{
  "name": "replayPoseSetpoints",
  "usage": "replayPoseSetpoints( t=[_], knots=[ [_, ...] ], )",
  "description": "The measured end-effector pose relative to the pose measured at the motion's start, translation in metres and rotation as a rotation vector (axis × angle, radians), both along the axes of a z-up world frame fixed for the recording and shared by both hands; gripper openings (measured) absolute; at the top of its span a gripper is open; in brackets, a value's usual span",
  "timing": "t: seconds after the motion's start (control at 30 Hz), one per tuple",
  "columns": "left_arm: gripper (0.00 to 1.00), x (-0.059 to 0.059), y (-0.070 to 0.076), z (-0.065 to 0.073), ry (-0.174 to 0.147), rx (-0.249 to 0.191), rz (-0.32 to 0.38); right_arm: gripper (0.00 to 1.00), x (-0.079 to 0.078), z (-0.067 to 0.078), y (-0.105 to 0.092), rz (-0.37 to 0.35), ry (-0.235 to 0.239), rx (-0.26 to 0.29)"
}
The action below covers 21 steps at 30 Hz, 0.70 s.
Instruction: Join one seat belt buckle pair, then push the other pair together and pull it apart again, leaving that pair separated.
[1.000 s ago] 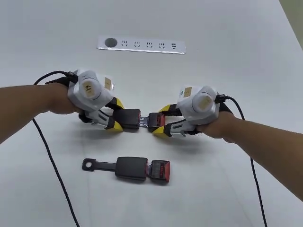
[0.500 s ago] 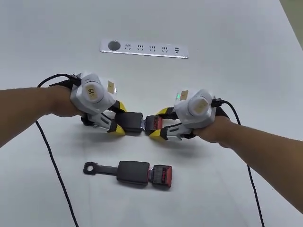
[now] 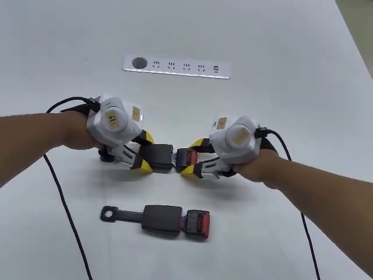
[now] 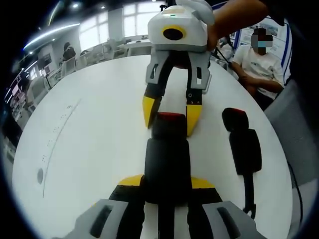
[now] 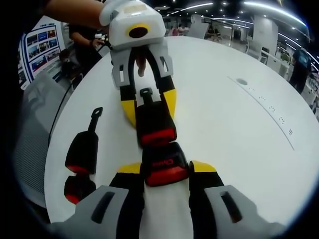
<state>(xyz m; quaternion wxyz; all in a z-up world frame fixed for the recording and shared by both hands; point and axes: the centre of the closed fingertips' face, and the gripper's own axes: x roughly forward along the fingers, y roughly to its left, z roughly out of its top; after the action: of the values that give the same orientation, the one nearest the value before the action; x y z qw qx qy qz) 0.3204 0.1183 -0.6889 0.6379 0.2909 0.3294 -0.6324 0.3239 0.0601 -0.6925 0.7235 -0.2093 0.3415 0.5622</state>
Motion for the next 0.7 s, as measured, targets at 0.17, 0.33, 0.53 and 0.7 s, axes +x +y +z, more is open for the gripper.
replayPoseSetpoints(
  t=[0.17, 0.33, 0.53, 0.7],
  knots=[
    [0.33, 0.0001, 0.0004, -0.0004, 0.0, 0.012, -0.02, 0.33, -0.0017, 0.0008, 0.0005, 0.002, -0.002, -0.003],
    [0.33, 0.0001, 0.0004, -0.0001, -0.001, 0.023, -0.033, 0.33, -0.0026, 0.0016, 0.0009, 0.007, -0.005, -0.005],
    [0.33, -0.0001, 0.0004, -0.0001, -0.002, 0.03, -0.032, 0.33, -0.0027, 0.0011, 0.0018, 0.012, -0.007, -0.012],
    [0.33, -0.0007, -0.0002, 0.0005, -0.003, 0.037, -0.032, 0.33, -0.0028, 0.0013, 0.0022, 0.014, -0.006, -0.017]
  ],
)
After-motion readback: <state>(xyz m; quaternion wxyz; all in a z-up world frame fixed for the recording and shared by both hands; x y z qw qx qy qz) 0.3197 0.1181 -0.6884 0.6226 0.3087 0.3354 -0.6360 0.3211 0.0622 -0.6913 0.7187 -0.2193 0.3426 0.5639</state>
